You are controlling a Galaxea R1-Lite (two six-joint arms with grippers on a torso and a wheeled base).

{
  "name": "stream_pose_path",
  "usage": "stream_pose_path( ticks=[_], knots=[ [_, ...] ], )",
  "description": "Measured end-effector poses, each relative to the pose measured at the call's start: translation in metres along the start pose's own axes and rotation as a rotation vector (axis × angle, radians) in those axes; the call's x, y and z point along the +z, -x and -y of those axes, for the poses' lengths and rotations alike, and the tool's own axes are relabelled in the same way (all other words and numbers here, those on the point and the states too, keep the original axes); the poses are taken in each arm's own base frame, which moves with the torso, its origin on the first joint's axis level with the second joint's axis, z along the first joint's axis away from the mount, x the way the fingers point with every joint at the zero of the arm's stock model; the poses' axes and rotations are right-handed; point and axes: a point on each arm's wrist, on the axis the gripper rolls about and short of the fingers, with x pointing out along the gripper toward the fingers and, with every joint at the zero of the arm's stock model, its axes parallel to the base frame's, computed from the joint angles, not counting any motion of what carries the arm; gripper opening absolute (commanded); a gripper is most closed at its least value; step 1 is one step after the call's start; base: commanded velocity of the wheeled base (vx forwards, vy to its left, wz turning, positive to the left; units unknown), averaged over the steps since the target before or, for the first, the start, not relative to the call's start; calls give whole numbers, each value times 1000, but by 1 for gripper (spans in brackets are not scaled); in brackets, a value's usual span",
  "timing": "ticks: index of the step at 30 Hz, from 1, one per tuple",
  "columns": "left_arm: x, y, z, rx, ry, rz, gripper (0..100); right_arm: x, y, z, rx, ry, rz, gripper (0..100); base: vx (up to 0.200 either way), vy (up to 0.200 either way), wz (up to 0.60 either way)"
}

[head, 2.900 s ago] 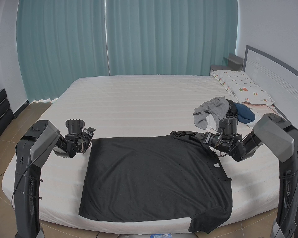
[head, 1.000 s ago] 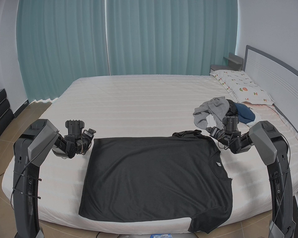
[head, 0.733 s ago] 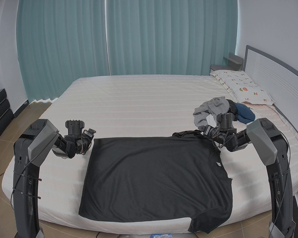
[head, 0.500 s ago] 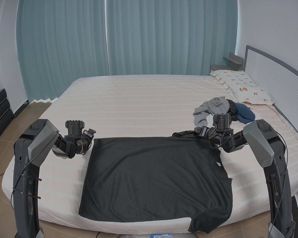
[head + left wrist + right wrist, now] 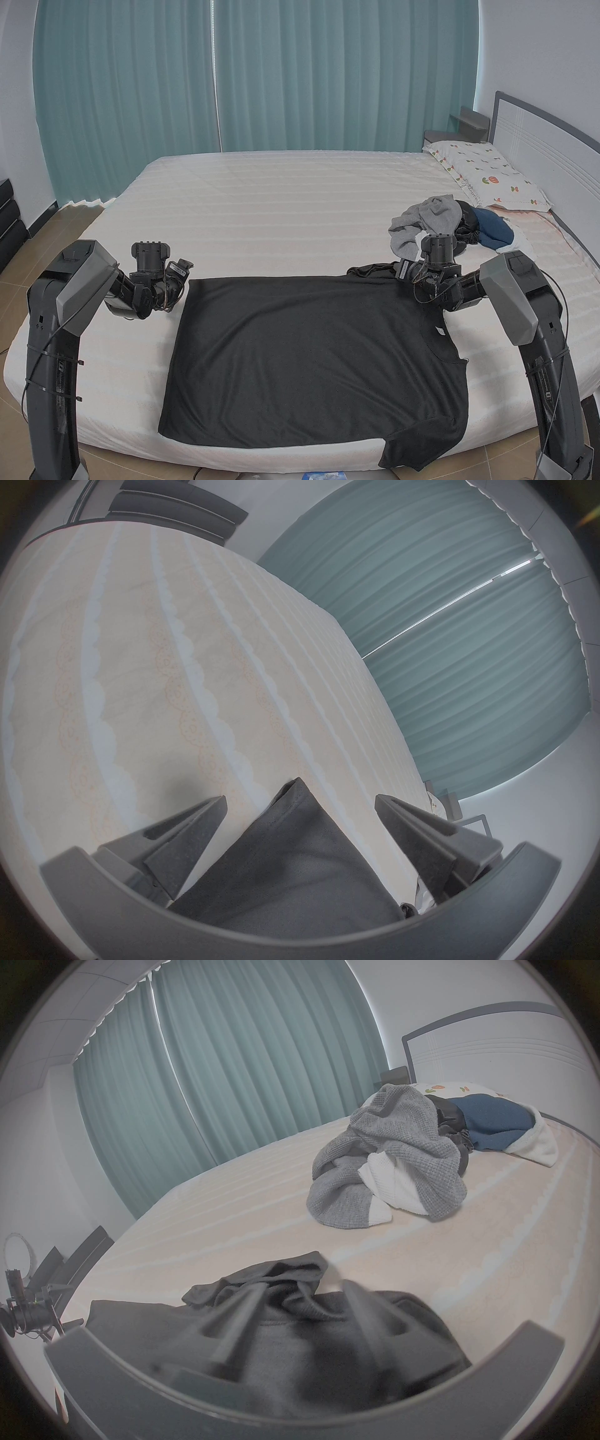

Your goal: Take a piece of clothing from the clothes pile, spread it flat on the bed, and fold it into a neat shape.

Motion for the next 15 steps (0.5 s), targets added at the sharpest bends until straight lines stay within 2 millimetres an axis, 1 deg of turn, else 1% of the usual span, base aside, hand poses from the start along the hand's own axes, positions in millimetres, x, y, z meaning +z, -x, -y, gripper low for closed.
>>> stream_pose_path(
  ticks=[8,14,15],
  knots=[
    [0,0,0,-2,-1,1,100,8,-5,4,4,-4,41,0,0,0,0],
    [0,0,1,-3,-1,1,100,10,-7,7,-2,-21,50,0,0,0,0],
    [0,0,1,-3,-2,1,100,10,-7,7,-3,-23,47,100,0,0,0]
  ],
)
